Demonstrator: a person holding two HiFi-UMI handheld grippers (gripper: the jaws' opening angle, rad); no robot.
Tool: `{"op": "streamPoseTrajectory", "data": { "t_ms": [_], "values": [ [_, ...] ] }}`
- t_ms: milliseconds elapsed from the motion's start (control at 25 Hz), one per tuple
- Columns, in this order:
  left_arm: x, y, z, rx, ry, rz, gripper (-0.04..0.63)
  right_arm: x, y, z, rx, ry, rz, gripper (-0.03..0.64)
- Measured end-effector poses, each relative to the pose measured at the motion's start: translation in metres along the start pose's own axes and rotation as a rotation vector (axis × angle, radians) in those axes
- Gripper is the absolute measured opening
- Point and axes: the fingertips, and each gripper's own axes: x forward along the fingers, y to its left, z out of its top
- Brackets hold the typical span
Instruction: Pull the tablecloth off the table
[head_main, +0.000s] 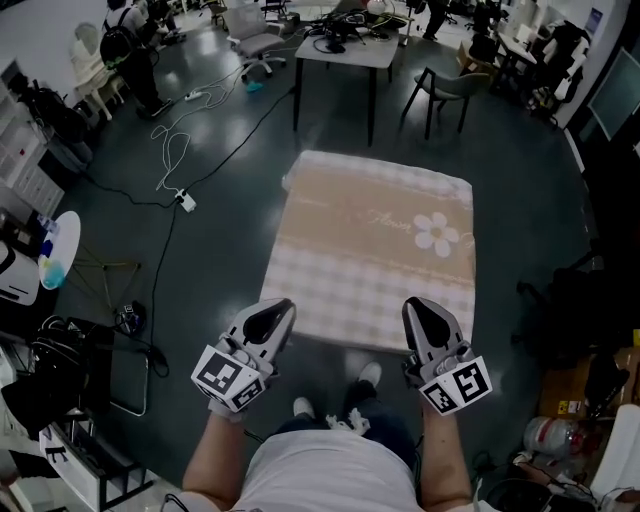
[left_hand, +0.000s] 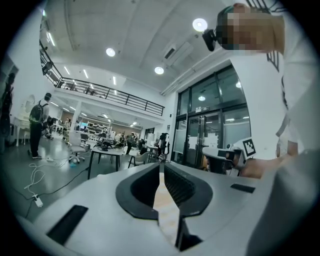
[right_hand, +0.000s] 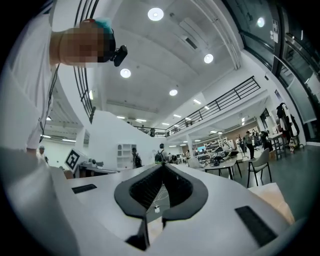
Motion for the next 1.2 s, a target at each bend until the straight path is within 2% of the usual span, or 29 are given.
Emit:
{"op": "streamPoseTrajectory", "data": {
  "t_ms": [240, 400, 560, 760, 800, 880, 1000, 1040, 1120, 1200],
  "values": [
    [0.06, 0.006, 0.005, 0.011, 0.016, 0.084, 0.015, 0.02, -0.067, 0.001, 0.03, 0.012, 0.075, 0.028],
    [0.084, 0.015, 0.003, 0.01, 0.04, 0.136, 0.015, 0.033, -0.094, -0.002, 0.048, 0.033, 0.127, 0.028],
    [0.102, 0.02, -0.011, -0.016, 0.086, 0.182, 0.015, 0.036, -0.122, -0.015, 0.063, 0.077, 0.135, 0.028],
    [0.115, 0.031, -0.042, -0.047, 0.166, 0.208, 0.018, 0.032, -0.158, -0.049, 0.092, 0.18, 0.075, 0.029],
    [0.117, 0.035, -0.05, -0.046, 0.186, 0.208, 0.036, 0.029, -0.163, -0.057, 0.098, 0.205, 0.056, 0.029],
    [0.122, 0.045, -0.066, -0.052, 0.228, 0.203, 0.121, 0.026, -0.174, -0.074, 0.106, 0.256, 0.016, 0.031],
    [0.128, 0.068, -0.092, -0.071, 0.298, 0.195, 0.154, 0.025, -0.189, -0.102, 0.122, 0.336, -0.04, 0.039],
    [0.13, 0.078, -0.101, -0.072, 0.324, 0.193, 0.169, 0.025, -0.194, -0.114, 0.131, 0.37, -0.054, 0.052],
    [0.135, 0.098, -0.122, -0.072, 0.382, 0.186, 0.19, 0.023, -0.203, -0.142, 0.157, 0.451, -0.08, 0.139],
    [0.142, 0.115, -0.147, -0.08, 0.442, 0.171, 0.212, 0.015, -0.213, -0.171, 0.177, 0.534, -0.121, 0.177]
  ]
}}
